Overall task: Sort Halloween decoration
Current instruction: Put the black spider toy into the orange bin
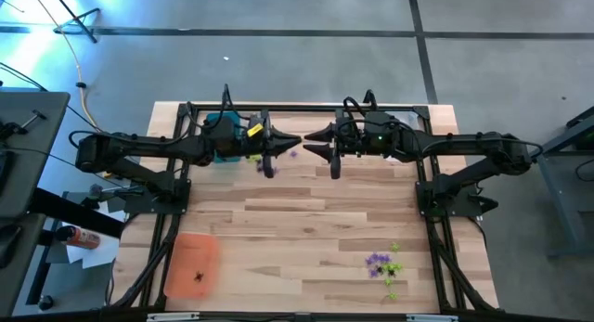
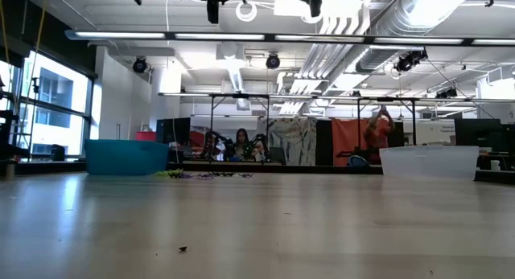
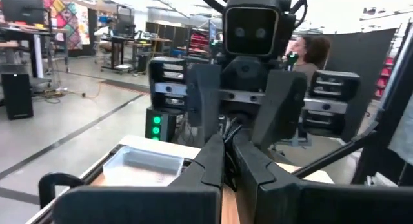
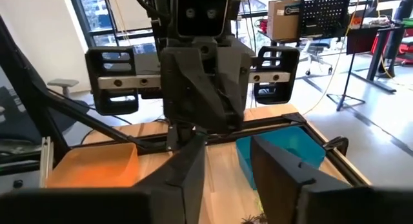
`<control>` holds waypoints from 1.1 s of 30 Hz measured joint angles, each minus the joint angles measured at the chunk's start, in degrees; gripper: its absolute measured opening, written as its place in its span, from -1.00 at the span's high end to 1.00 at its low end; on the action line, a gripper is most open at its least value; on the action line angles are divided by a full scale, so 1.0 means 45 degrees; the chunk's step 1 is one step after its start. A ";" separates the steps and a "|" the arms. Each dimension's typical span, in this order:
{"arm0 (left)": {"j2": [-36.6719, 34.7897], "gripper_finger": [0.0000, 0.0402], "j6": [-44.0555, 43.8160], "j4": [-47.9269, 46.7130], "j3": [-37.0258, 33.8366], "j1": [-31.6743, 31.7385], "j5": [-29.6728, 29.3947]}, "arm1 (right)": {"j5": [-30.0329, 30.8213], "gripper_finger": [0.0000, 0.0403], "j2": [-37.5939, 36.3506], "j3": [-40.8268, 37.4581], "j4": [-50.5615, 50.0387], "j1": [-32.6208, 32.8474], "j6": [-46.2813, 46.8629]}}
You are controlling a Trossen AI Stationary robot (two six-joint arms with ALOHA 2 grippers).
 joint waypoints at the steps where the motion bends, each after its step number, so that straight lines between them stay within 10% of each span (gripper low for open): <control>1: 0.0000 1.00 0.0004 0.0000 0.0000 -0.0002 0.0002 | 0.0000 0.37 0.0000 0.0000 0.0000 0.0000 -0.0058; 33: 0.0442 1.00 0.0114 0.0316 -0.0015 0.0090 0.0007 | -0.0005 0.62 0.0005 0.0000 -0.0049 -0.0011 -0.0172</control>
